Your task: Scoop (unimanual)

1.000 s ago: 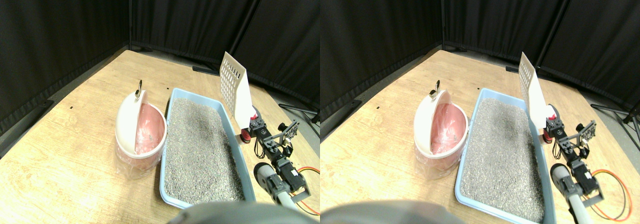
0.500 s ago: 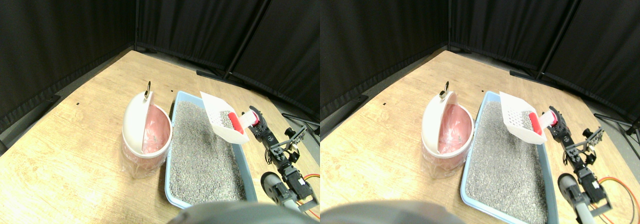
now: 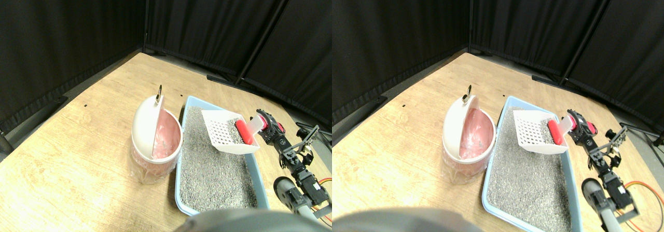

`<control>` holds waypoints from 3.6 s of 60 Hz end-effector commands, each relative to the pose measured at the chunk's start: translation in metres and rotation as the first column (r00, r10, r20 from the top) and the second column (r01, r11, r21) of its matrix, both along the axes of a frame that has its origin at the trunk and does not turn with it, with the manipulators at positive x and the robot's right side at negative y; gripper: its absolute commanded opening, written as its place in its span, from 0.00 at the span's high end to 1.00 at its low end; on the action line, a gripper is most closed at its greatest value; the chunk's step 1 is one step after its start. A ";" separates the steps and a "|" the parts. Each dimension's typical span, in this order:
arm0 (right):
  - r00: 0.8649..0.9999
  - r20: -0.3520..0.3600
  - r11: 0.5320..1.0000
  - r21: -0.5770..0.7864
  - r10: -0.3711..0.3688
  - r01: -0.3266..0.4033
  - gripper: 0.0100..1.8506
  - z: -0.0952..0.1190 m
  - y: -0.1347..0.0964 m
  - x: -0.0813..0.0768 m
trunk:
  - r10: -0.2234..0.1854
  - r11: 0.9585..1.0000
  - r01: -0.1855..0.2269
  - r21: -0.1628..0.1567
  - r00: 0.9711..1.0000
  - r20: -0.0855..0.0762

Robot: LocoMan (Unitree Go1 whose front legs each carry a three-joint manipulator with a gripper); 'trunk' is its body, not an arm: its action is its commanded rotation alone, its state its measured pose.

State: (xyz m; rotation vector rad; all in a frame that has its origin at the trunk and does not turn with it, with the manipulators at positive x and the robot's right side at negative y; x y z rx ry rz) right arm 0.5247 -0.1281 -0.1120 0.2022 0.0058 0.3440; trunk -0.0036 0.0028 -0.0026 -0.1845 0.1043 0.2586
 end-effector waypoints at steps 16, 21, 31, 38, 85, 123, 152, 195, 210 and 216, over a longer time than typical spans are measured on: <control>0.995 0.084 0.998 -0.025 0.056 -0.054 0.98 0.014 0.009 0.007 | 0.029 1.000 -0.029 0.007 0.999 -0.013; 0.994 0.088 0.998 -0.030 0.062 -0.060 0.98 0.015 0.010 0.008 | 0.032 0.999 -0.032 0.006 0.999 -0.013; 0.982 0.144 0.983 -0.156 0.120 -0.097 0.98 0.017 0.012 0.012 | 0.040 0.999 -0.040 0.004 0.999 -0.013; 0.989 0.107 0.990 -0.112 0.100 -0.088 0.98 0.020 0.013 0.014 | 0.040 0.999 -0.040 0.004 0.999 -0.013; 0.980 0.092 0.982 -0.078 0.176 -0.169 0.98 0.016 0.035 0.025 | 0.148 0.989 -0.148 -0.013 0.989 -0.016; 0.971 0.055 0.953 -0.211 0.232 -0.216 0.98 0.022 0.059 0.028 | 0.174 0.985 -0.174 -0.022 0.985 -0.016; 0.965 0.017 0.918 -0.313 0.261 -0.242 0.98 0.029 0.073 0.027 | 0.170 0.985 -0.170 -0.024 0.985 -0.011; 0.962 -0.052 0.888 -0.374 0.268 -0.268 0.98 0.030 0.099 0.029 | 0.181 0.983 -0.182 -0.018 0.983 -0.009; 0.961 -0.051 0.868 -0.418 0.273 -0.269 0.98 0.036 0.104 0.031 | 0.186 0.982 -0.186 -0.021 0.983 -0.006; 0.959 -0.054 0.858 -0.434 0.279 -0.274 0.98 0.038 0.106 0.031 | 0.190 0.982 -0.190 -0.022 0.982 0.001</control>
